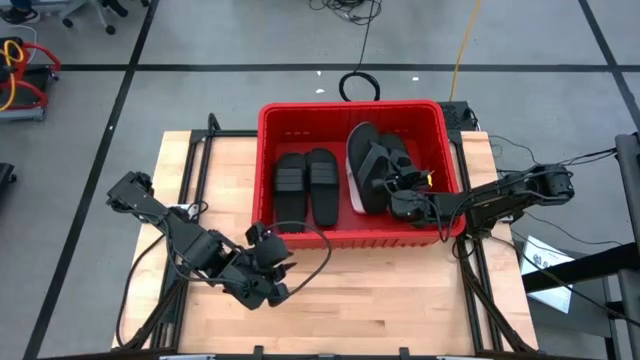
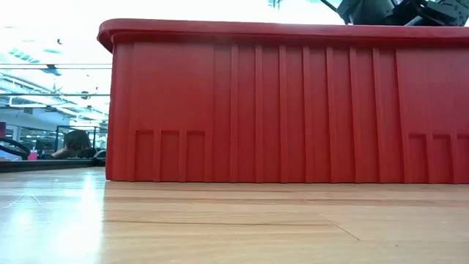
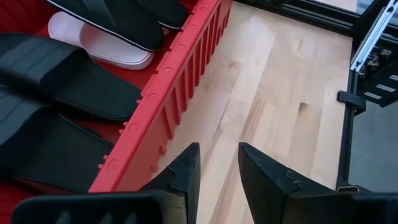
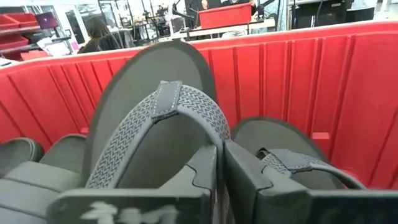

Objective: Pick and place slides into bin
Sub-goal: Put the black slipper into the red bin

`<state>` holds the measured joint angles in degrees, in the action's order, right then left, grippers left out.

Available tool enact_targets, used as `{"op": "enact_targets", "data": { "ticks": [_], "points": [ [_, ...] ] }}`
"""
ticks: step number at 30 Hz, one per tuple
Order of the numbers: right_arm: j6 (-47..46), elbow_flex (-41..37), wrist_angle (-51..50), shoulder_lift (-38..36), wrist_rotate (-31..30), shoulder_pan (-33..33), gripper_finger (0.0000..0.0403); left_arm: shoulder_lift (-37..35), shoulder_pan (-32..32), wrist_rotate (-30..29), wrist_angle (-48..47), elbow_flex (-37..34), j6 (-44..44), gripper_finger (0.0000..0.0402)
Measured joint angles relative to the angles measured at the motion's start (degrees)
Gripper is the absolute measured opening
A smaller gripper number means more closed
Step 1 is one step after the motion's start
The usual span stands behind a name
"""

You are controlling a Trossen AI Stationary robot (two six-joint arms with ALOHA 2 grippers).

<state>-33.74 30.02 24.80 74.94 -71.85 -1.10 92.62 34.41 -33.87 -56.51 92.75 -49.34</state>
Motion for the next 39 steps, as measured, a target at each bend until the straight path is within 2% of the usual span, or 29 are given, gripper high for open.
{"op": "enact_targets", "data": {
  "ticks": [8, 16, 22, 25, 33, 36, 39],
  "points": [
    [-0.2, 0.0, -1.0, 0.0, 0.0, 0.0, 0.0042, 0.0, 0.0, 0.6, 0.0, 0.0, 0.0, 0.0106],
    [0.2, 0.0, -1.0, 0.0, 0.5, 0.0, 0.0102, 0.0, 0.0, 0.6, 0.0, 0.0, 0.1, 0.0106],
    [0.1, 0.0, -0.9, 0.0, 7.8, 0.0, 0.0151, 0.0, 0.0, 1.3, 0.0, 0.0, 0.1, 0.0106],
    [0.1, 0.0, -0.8, 0.0, 9.3, 0.0, 0.0167, 0.0, 0.0, 1.4, 0.0, 0.0, 0.1, 0.0106],
    [1.0, 0.0, -0.2, -0.5, 9.1, 0.0, 0.0178, 0.0, 0.0, 1.4, 0.0, 0.0, 0.1, 0.0106],
    [5.9, 0.0, 1.1, -2.2, 9.4, 0.0, 0.0178, 0.0, 0.0, 1.4, 0.0, 0.0, 0.1, 0.0106],
    [9.9, 0.0, 1.3, -4.7, 12.2, -0.1, 0.0178, 0.0, 0.0, 1.4, 0.0, 0.0, 0.1, 0.0106]
  ]
}}
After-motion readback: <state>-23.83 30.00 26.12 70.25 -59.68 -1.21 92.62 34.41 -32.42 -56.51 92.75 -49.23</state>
